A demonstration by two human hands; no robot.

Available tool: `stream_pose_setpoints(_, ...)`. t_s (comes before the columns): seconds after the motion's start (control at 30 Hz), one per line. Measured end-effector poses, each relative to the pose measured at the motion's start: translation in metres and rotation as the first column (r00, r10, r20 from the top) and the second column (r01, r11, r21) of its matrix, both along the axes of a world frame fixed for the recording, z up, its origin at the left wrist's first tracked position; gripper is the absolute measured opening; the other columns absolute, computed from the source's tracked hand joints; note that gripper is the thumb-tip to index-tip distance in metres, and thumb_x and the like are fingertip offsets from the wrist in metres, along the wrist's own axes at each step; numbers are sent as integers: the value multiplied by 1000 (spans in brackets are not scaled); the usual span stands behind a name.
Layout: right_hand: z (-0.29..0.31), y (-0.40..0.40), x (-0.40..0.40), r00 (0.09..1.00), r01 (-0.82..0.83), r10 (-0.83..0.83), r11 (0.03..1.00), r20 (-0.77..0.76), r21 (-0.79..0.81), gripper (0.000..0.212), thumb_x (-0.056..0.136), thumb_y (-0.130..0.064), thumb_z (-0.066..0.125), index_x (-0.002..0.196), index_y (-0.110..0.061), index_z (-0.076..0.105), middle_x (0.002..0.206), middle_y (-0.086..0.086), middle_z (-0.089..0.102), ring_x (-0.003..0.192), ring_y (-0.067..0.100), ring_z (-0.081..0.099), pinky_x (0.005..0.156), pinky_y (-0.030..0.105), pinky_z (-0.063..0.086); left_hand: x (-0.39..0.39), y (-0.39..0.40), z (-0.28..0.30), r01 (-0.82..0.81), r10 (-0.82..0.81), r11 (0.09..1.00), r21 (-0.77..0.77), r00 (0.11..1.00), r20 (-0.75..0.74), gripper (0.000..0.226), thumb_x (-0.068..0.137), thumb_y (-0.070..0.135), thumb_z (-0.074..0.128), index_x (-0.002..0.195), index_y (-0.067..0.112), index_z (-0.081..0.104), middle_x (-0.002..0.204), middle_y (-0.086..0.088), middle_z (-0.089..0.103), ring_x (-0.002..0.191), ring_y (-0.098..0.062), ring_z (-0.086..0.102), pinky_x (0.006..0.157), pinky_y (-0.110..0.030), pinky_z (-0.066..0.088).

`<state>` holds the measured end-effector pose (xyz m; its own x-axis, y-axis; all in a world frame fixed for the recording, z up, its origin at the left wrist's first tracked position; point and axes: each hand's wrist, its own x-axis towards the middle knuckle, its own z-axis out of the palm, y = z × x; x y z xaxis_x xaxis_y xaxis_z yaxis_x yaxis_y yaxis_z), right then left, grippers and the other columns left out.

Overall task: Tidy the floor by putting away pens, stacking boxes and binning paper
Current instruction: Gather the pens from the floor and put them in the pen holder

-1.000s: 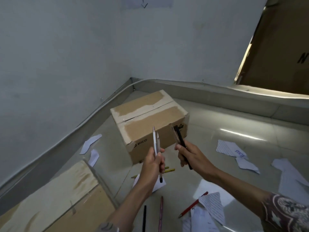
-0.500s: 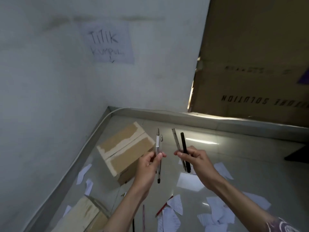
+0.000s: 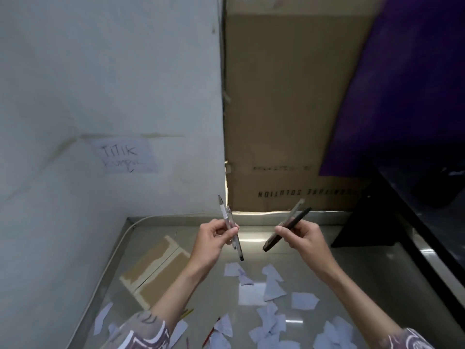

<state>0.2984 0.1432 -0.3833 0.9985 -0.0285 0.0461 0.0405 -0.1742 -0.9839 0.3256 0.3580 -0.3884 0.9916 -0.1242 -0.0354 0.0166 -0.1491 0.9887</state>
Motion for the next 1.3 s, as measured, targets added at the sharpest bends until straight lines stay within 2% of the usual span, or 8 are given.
stream_pose_setpoints(0.13, 42, -33, -19, 990, 132, -131, 991, 49, -23, 13, 84, -15, 67, 76, -5, 63, 58, 4, 52, 52, 9, 44, 51, 22, 34, -3, -31, 45, 59, -57, 998, -38, 997, 47, 4, 82, -1, 64, 82, -1, 67, 77, -14, 60, 66, -15, 53, 60, -16, 47)
stream_pose_setpoints(0.27, 74, -73, -37, 957, 264, -264, 964, 117, 16, 9, 82, -9, 68, 73, -10, 65, 58, 2, 58, 50, 6, 45, 49, 17, 35, 0, -72, 82, 157, -154, 987, -35, 984, 92, 14, 79, -2, 67, 73, 10, 69, 76, -9, 65, 67, -12, 59, 65, -20, 53)
stream_pose_setpoints(0.37, 89, -113, -43, 923, 356, -359, 933, 140, 45, 9, 82, -7, 68, 73, -7, 66, 59, 11, 52, 54, 18, 44, 50, 24, 34, 6, -112, 102, 218, -211, 974, -59, 972, 102, 15, 77, -3, 69, 73, 11, 70, 72, -8, 66, 67, -15, 62, 69, -31, 57)
stream_pose_setpoints(0.5, 100, -170, -44, 884, 429, -443, 896, 147, 116, 9, 83, -6, 66, 76, -2, 65, 57, 9, 51, 50, 17, 47, 41, 19, 34, 20, -175, 115, 270, -266, 963, -1, 950, 161, 14, 76, -1, 71, 72, 13, 71, 68, -2, 68, 61, -8, 62, 62, -19, 52)
stream_pose_setpoints(0.67, 110, -256, -28, 834, 511, -533, 844, 144, 165, 9, 85, -8, 65, 77, -4, 67, 56, 6, 58, 47, 13, 53, 39, 19, 38, 47, -270, 125, 314, -311, 949, 6, 938, 151, 14, 75, -2, 71, 75, 12, 70, 71, -9, 69, 67, -18, 62, 74, -38, 53)
stream_pose_setpoints(0.87, 110, -361, 9, 740, 635, -656, 754, 150, 166, 8, 83, -5, 66, 76, -5, 68, 56, 8, 62, 45, 16, 55, 37, 19, 40, 92, -387, 128, 323, -318, 946, -13, 937, 145, 19, 75, -5, 71, 74, 15, 70, 74, -7, 70, 72, -19, 65, 82, -41, 56)
stream_pose_setpoints(1.13, 84, -460, 62, 644, 757, -742, 654, 186, -8, 10, 82, -15, 69, 75, -21, 68, 62, -1, 68, 53, 4, 62, 50, 12, 47, 143, -512, 110, 300, -312, 950, 90, 933, 179, 8, 80, 2, 68, 84, 9, 69, 89, 0, 70, 83, -8, 63, 79, -15, 47)
stream_pose_setpoints(1.3, 63, -493, 92, 717, 697, -669, 685, 194, -214, 12, 82, -18, 69, 73, -27, 66, 69, -8, 68, 66, -3, 63, 59, 4, 43, 162, -564, 95, 326, -362, 927, 185, 905, 222, 8, 82, 2, 66, 85, 9, 67, 85, 1, 67, 74, 2, 59, 63, 0, 41)
